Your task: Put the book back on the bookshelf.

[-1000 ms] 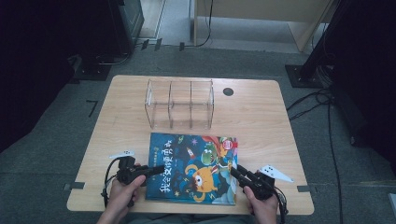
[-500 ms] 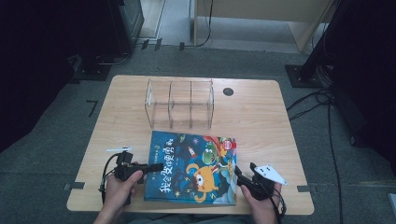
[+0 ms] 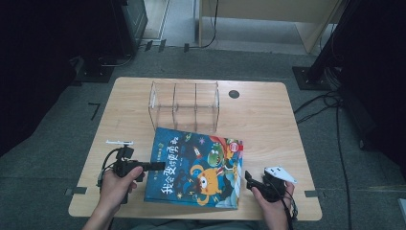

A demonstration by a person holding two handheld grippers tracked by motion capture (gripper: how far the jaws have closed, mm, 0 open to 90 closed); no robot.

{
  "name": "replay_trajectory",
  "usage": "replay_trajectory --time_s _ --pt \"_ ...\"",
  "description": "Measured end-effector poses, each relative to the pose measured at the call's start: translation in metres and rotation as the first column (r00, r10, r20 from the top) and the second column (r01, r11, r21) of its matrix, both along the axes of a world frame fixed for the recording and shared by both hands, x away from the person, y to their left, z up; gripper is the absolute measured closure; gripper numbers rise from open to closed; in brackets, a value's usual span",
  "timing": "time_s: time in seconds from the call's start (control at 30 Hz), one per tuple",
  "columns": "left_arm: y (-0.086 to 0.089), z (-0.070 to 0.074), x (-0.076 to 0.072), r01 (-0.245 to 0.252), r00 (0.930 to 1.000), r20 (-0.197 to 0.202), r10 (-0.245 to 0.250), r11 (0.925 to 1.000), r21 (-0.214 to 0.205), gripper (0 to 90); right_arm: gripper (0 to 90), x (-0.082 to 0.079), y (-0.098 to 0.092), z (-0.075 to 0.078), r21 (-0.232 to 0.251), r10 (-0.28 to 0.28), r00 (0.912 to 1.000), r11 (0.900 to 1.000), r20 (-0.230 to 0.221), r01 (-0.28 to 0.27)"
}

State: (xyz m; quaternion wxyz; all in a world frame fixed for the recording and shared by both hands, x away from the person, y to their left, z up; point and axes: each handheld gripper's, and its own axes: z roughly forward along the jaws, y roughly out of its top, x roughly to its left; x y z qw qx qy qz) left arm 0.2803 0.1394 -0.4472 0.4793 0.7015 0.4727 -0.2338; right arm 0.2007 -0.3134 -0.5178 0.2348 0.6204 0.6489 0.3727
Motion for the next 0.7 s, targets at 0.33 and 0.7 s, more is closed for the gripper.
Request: replay_trajectory --time_s 0.33,0.7 --pt "0.004 0.029 0.003 0.014 0.9999 -0.001 -0.013 0.9994 0.031 84.8 13.4 0.01 -0.003 -0.006 -0.083 -0.024 0.9984 0.9964 -0.052 0.019" --pt "0.0 0.086 0.011 0.049 0.9985 0.016 -0.052 0.9874 0.15 87.8 9.5 0.015 0.001 -0.007 -0.139 -0.01 0.9975 0.9902 -0.07 0.0"
